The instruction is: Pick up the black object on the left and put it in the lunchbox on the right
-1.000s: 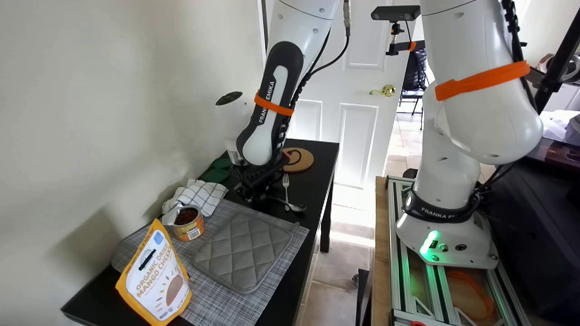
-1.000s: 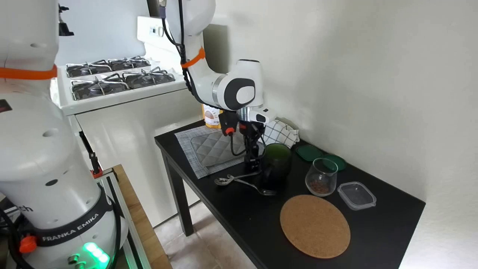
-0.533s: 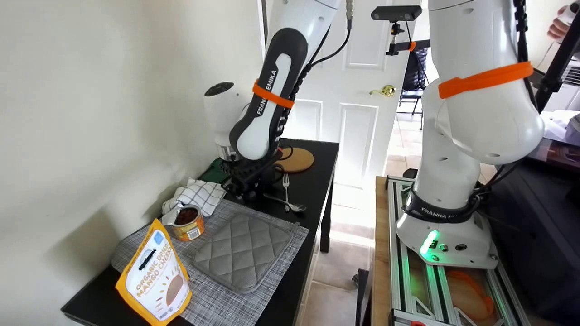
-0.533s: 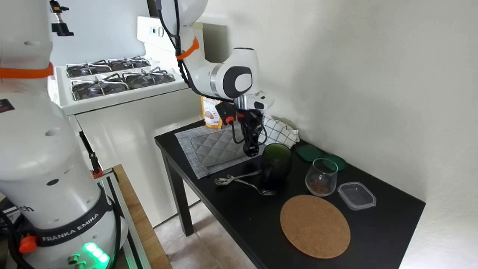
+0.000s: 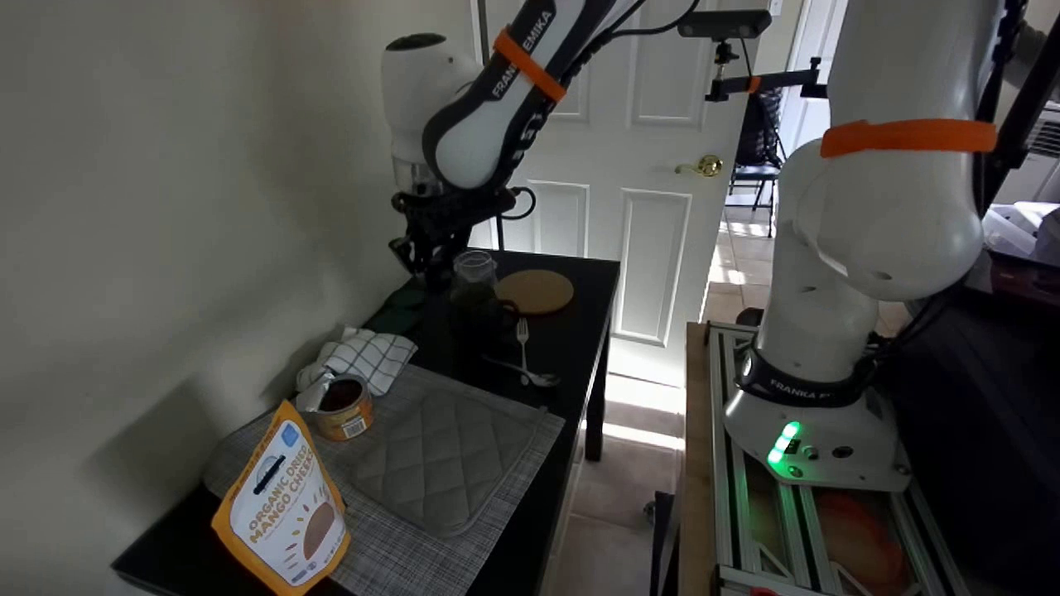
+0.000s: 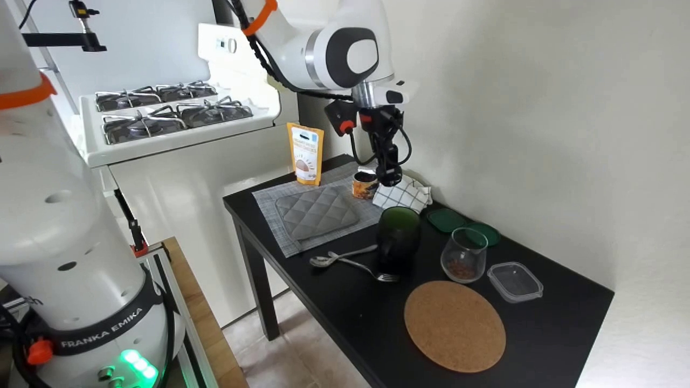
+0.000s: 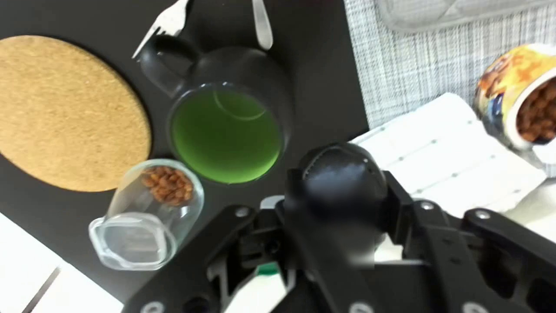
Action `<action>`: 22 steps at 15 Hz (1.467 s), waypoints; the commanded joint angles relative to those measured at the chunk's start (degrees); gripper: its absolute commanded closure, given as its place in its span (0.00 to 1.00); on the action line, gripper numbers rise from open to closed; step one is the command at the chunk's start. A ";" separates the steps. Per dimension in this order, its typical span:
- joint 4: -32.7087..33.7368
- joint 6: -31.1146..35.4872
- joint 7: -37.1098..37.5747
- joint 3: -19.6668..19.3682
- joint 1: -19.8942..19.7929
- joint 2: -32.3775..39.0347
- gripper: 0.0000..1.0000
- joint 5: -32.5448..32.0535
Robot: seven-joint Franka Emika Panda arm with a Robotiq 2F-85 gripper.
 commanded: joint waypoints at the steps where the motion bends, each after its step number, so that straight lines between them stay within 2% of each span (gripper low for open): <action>1: -0.47 -0.11 -2.96 2.90 -4.77 -1.78 0.56 2.34; 3: -1.96 -0.05 -8.68 2.78 -7.13 -4.47 0.56 6.27; 6: -2.94 0.00 -9.47 3.16 -7.39 -5.35 0.56 7.09; 7: -3.02 0.02 -9.47 3.30 -7.32 -5.31 0.81 7.17; 11: 0.57 -1.24 -7.59 1.29 -12.19 -3.19 0.81 7.74; 16: 5.33 0.20 -10.17 -1.13 -15.97 3.55 0.81 16.92; 22: 16.05 -0.48 -9.65 -4.49 -20.00 10.05 0.81 27.63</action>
